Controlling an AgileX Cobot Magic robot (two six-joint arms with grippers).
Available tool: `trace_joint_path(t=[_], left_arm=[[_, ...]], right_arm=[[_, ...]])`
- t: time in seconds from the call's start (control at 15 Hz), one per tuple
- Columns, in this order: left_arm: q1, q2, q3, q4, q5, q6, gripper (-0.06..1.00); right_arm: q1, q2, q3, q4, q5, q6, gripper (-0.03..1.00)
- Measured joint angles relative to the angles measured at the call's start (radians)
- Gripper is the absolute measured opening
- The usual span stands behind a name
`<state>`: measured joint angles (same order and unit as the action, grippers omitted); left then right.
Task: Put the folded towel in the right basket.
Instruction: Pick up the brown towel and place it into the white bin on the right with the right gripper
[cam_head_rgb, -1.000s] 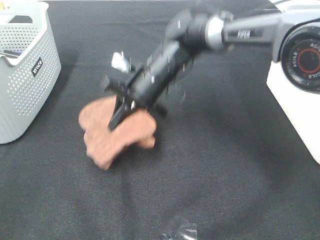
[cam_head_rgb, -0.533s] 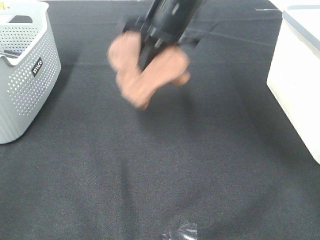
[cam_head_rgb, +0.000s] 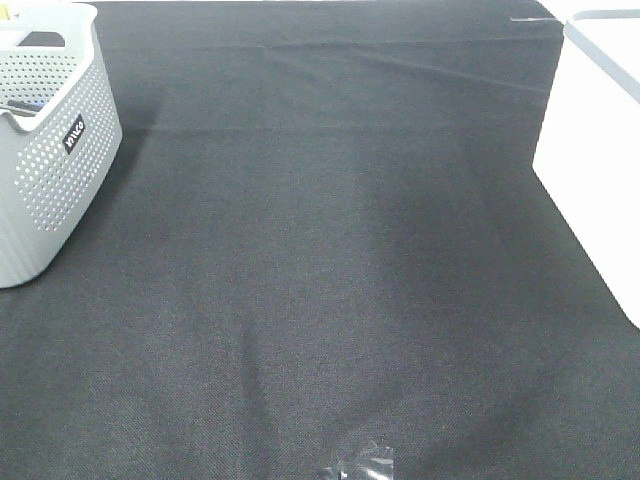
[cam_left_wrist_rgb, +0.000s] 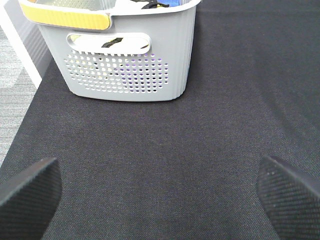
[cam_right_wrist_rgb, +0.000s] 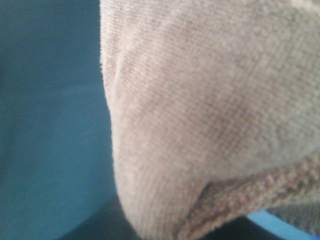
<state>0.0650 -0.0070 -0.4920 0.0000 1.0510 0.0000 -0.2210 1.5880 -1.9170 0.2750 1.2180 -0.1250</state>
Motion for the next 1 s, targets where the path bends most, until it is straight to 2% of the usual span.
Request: trace_joint_path(t=[0.13,0.2,0.33,0.47,0.53,0.6,0.67,0.73,0.8,0.87,1.0], left_arm=[[0.0,0.0,0.0,0.0,0.0,0.0,0.99],[0.0,0.0,0.0,0.0,0.0,0.0,0.99],[0.0,0.0,0.0,0.0,0.0,0.0,0.99],[0.0,0.0,0.0,0.0,0.0,0.0,0.99],[0.0,0.0,0.0,0.0,0.0,0.0,0.99],[0.0,0.0,0.0,0.0,0.0,0.0,0.99],[0.0,0.0,0.0,0.0,0.0,0.0,0.99],[0.0,0.0,0.0,0.0,0.0,0.0,0.99],[0.0,0.0,0.0,0.0,0.0,0.0,0.99],[0.0,0.0,0.0,0.0,0.0,0.0,0.99],[0.0,0.0,0.0,0.0,0.0,0.0,0.99]], right_arm=[[-0.126,0.038,0.0,0.0,0.002,-0.006,0.16],[-0.151,0.07,0.0,0.002,0.002,-0.009,0.16],[-0.156,0.169,0.001,0.032,0.003,-0.024,0.16],[-0.156,0.241,0.001,0.011,0.003,-0.013,0.17],[-0.156,0.266,0.001,-0.024,0.002,0.011,0.22],[-0.156,0.298,0.001,-0.073,0.002,0.028,0.56],[-0.156,0.309,0.001,-0.07,0.001,0.013,0.8],[-0.156,0.309,0.001,-0.07,0.001,0.013,0.8],[-0.156,0.311,0.001,-0.06,0.001,-0.003,0.89],[-0.156,0.311,0.001,-0.044,0.001,-0.008,0.93],[-0.156,0.311,0.001,0.008,0.001,-0.025,0.96]])
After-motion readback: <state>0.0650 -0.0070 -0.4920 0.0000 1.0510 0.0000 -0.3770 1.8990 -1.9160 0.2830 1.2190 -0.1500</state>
